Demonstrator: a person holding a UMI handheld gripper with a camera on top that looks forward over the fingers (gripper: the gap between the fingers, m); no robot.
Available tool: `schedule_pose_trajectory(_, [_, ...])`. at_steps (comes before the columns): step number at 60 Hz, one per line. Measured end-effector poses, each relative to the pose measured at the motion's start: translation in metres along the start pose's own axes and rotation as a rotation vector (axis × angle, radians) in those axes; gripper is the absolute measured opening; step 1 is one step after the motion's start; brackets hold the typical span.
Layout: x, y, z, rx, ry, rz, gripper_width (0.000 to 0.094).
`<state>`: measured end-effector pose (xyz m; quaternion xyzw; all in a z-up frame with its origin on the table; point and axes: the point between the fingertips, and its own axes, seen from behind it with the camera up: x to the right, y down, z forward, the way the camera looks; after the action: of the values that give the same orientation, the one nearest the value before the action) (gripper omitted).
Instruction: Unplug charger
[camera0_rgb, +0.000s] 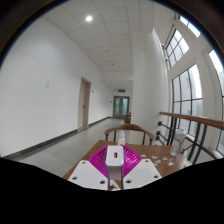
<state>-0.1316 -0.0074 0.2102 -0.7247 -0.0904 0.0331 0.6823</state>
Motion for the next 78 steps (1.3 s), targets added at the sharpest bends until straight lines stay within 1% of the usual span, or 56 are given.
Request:
schedule_pose_trajectory(4, [0.027, 0.001, -0.012, -0.002, 0.043, -0.021, 0.0137])
schedule_pose_trajectory(8, [0.048, 0.015, -0.019, -0.028, 0.056, -0.014, 0.0138])
schedule_pose_trajectory(13, [0.083, 0.048, -0.028, -0.102, 0.111, -0.027, 0.0138])
schedule_pose_trajectory(20, [0.126, 0.115, -0.04, -0.231, 0.151, -0.011, 0.0144])
schedule_pose_trajectory(27, [0.153, 0.172, -0.043, -0.348, 0.168, 0.014, 0.0149])
schedule_pose_trajectory(32, [0.16, 0.197, -0.04, -0.397, 0.161, 0.024, 0.0153])
schedule_pose_trajectory(41, [0.158, 0.215, -0.031, -0.426, 0.14, 0.045, 0.0178])
schedule_pose_trajectory(46, [0.161, 0.213, -0.025, -0.407, 0.142, 0.047, 0.02])
schedule_pose_trajectory(51, [0.162, 0.214, -0.021, -0.421, 0.136, 0.057, 0.0222])
schedule_pose_trajectory(52, [0.162, 0.215, -0.021, -0.426, 0.133, 0.061, 0.0244])
schedule_pose_trajectory(53, [0.161, 0.216, -0.021, -0.432, 0.128, 0.067, 0.0345])
schedule_pose_trajectory(55, [0.161, 0.219, -0.022, -0.444, 0.125, 0.083, 0.0459])
schedule_pose_trajectory(56, [0.161, 0.22, -0.023, -0.449, 0.125, 0.09, 0.0534])
schedule_pose_trajectory(57, [0.161, 0.221, -0.023, -0.453, 0.127, 0.095, 0.0574])
schedule_pose_trajectory(58, [0.161, 0.222, -0.024, -0.456, 0.127, 0.099, 0.0555])
schedule_pose_trajectory(61, [0.162, 0.223, -0.027, -0.454, 0.13, 0.106, 0.0636])
schedule_pose_trajectory(65, [0.162, 0.223, -0.035, -0.454, 0.128, 0.102, 0.0801])
schedule_pose_trajectory(66, [0.162, 0.223, -0.036, -0.453, 0.129, 0.1, 0.0884])
schedule_pose_trajectory(67, [0.163, 0.223, -0.038, -0.451, 0.131, 0.097, 0.0855])
schedule_pose_trajectory(69, [0.164, 0.221, -0.041, -0.442, 0.134, 0.094, 0.0843])
schedule_pose_trajectory(78, [0.161, 0.206, -0.068, -0.406, 0.12, 0.115, 0.0849])
